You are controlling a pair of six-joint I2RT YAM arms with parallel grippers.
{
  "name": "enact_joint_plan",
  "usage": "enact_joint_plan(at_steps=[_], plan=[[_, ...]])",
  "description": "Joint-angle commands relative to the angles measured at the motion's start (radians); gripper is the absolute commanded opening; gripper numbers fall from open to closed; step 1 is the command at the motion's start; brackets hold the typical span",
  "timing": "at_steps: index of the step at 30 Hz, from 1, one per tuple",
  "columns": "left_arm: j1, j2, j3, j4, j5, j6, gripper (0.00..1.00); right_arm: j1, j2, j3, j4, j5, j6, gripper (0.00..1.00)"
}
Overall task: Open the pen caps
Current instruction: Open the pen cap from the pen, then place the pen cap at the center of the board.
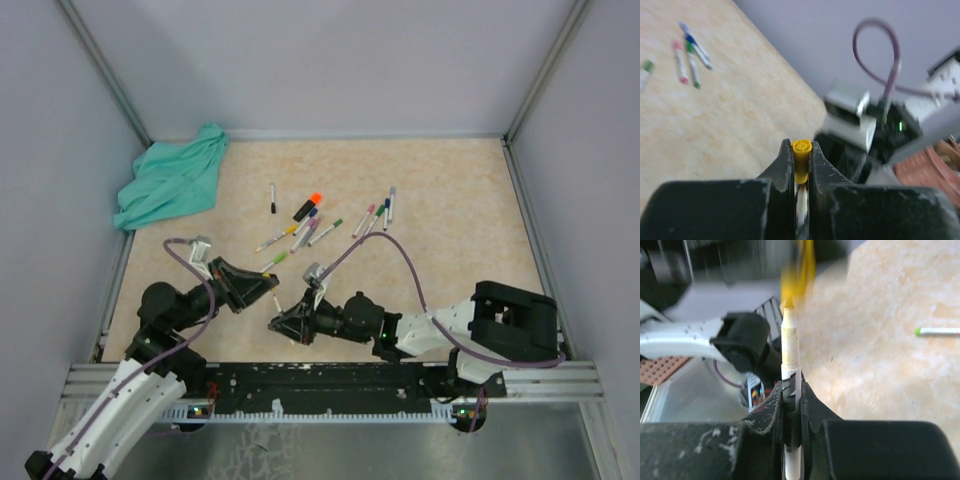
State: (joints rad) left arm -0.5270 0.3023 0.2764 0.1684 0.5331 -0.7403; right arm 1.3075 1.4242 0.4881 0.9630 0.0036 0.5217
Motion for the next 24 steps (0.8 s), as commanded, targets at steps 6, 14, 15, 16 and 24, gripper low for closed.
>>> enact_joint_plan(at_steps=[6,14,15,16,24], plan=[[0.021,0.170,0.221,0.001,-0.332,0.106,0.00,0.034,0.063,-0.108,0.267,-0.009,0.057,0.00],[0.022,0.107,0.213,-0.191,-0.493,0.191,0.00,0.045,-0.026,-0.170,0.204,0.147,0.025,0.00],[0.021,0.089,0.193,-0.225,-0.532,0.194,0.00,0.050,-0.040,-0.174,0.180,0.195,0.019,0.00],[0.022,0.072,0.166,-0.252,-0.582,0.192,0.00,0.060,-0.061,-0.176,0.147,0.234,0.016,0.00],[0.026,0.162,0.035,-0.225,-0.739,0.119,0.00,0.102,-0.087,-0.172,0.018,0.422,0.040,0.00]])
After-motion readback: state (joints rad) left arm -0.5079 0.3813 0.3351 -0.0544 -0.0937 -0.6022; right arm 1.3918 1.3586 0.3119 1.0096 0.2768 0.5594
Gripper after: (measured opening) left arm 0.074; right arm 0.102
